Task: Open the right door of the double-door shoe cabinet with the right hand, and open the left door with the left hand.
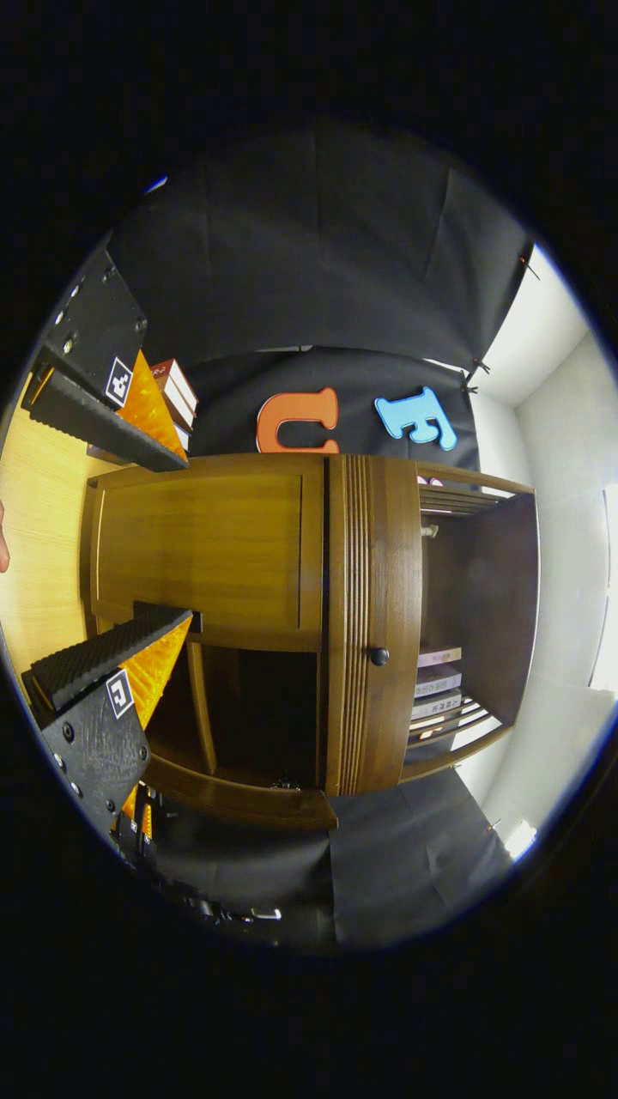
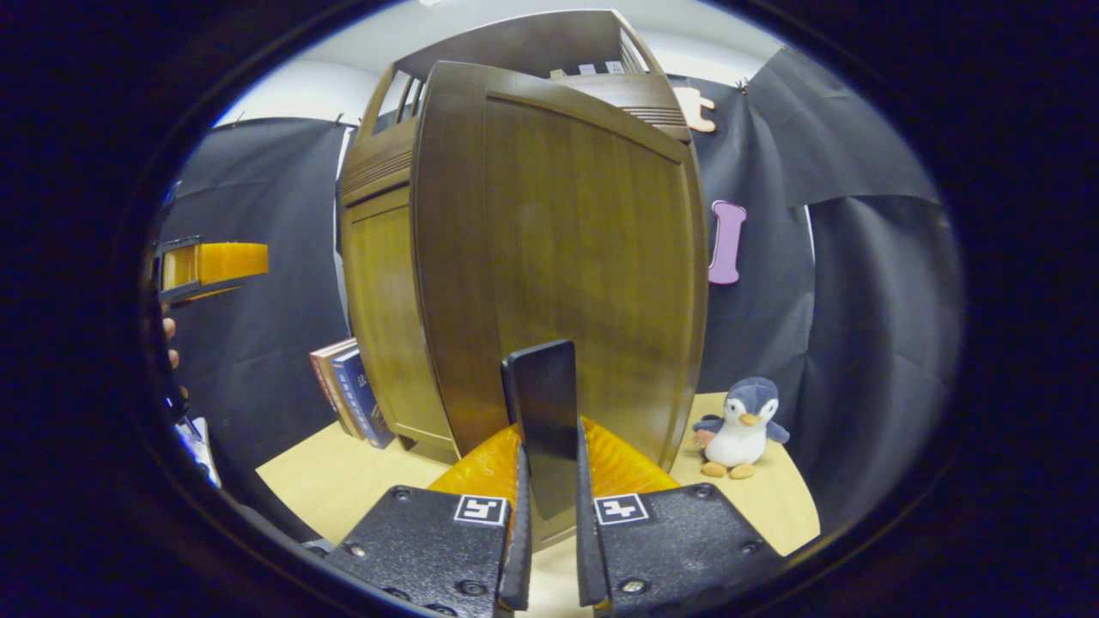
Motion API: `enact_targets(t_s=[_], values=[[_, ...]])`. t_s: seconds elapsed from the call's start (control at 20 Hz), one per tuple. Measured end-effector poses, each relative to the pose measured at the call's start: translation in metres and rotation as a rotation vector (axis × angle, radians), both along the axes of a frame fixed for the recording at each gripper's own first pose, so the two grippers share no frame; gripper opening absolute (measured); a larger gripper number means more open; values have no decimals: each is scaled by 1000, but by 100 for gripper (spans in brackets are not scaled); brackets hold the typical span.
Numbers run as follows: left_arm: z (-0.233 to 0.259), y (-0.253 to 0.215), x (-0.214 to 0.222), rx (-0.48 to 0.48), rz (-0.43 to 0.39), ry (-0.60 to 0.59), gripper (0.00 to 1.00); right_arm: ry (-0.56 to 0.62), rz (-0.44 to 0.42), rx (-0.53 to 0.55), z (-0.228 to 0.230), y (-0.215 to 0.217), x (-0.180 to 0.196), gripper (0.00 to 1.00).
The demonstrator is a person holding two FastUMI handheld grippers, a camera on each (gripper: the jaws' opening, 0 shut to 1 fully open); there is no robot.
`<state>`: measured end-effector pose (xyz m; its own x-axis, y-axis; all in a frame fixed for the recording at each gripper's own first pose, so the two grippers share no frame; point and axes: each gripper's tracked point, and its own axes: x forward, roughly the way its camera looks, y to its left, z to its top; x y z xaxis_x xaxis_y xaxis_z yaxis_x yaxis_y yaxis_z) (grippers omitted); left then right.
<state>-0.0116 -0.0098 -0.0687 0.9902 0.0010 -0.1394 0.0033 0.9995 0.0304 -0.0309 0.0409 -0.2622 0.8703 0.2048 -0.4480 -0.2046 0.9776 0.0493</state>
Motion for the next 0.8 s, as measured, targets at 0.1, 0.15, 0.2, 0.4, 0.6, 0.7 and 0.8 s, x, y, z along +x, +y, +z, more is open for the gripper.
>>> enact_targets(t_s=[0.1,0.15,0.2,0.4,0.6,0.7,0.8], values=[[-1,-8,3,-7,-13,0,95,-6,4,7,3,-6,-5,24],[-1,-13,4,-8,-22,-3,95,-9,6,14,4,-9,-6,24],[-2,-18,6,-7,-32,-2,95,-8,6,14,4,-14,-7,24],[-8,-33,13,-5,-56,8,95,-6,-19,-9,5,-32,-15,24],[-17,-50,20,-6,-85,21,95,-1,-66,-24,9,-52,-23,21],[-22,-58,23,-8,-100,31,95,-8,-81,-35,8,-67,-25,19],[-27,-70,26,-18,-125,43,95,-10,-107,-57,9,-85,-26,16]])
